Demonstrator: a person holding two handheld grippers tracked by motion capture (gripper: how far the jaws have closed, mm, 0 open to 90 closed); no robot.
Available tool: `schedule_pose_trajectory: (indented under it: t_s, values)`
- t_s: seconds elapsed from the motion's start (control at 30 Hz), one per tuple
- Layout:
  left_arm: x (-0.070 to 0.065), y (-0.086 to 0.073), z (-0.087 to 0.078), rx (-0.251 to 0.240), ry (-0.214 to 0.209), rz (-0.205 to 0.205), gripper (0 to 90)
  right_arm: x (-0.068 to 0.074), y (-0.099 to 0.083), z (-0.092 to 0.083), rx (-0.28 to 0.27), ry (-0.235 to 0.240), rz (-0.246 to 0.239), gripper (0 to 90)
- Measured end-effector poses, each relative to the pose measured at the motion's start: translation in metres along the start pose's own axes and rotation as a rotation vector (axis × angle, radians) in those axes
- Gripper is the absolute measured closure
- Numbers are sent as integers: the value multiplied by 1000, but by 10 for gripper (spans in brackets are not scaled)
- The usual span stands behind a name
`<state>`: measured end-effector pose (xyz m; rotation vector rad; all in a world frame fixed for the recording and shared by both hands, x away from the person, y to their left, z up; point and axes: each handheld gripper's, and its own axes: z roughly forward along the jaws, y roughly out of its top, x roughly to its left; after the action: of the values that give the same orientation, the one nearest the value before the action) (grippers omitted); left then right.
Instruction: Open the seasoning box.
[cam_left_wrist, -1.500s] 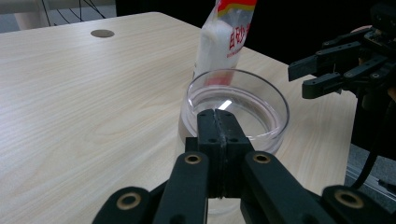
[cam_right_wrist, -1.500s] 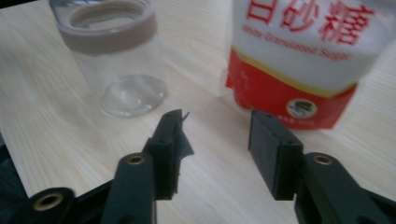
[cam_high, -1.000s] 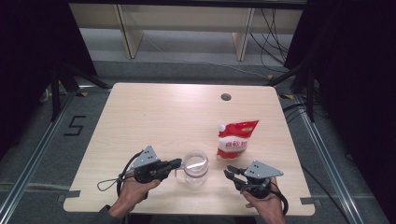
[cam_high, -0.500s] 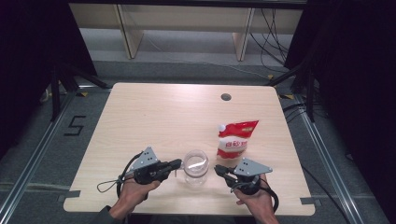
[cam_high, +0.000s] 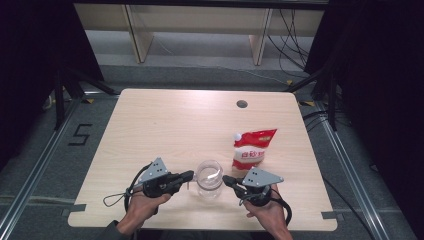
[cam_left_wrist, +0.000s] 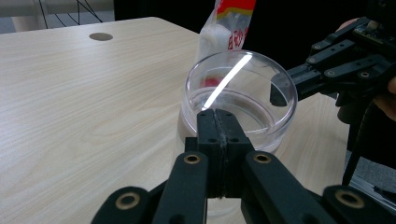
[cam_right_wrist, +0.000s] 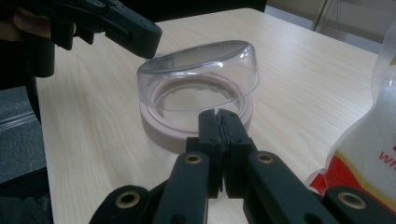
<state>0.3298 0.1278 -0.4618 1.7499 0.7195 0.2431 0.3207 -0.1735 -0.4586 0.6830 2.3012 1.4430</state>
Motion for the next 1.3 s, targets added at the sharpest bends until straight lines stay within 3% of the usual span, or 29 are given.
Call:
schedule_pose_trajectory:
  t_s: [0.2,0.33,0.4,0.63,0.8,1.07,1.13,1.3]
  values:
    - [0,0,0,-4,-9,-3,876,-1,3,0,-4,-5,-20,889]
    - [0,-1,-1,-15,-10,-13,815,-1,4,0,7,5,-3,889]
    - [1,0,-3,-15,-25,2,751,-1,6,1,-11,0,-16,889]
    - [-1,-6,-14,15,18,69,488,1,10,3,-18,3,-15,889]
    - [1,-12,-19,87,53,93,355,3,16,4,-15,11,-28,888]
    - [6,-22,-23,150,91,62,270,10,22,10,-30,33,-52,887]
    - [7,-25,-23,159,89,50,263,11,24,10,-34,12,-57,885]
    - [8,-29,-24,175,93,46,259,14,29,11,-36,29,-66,880]
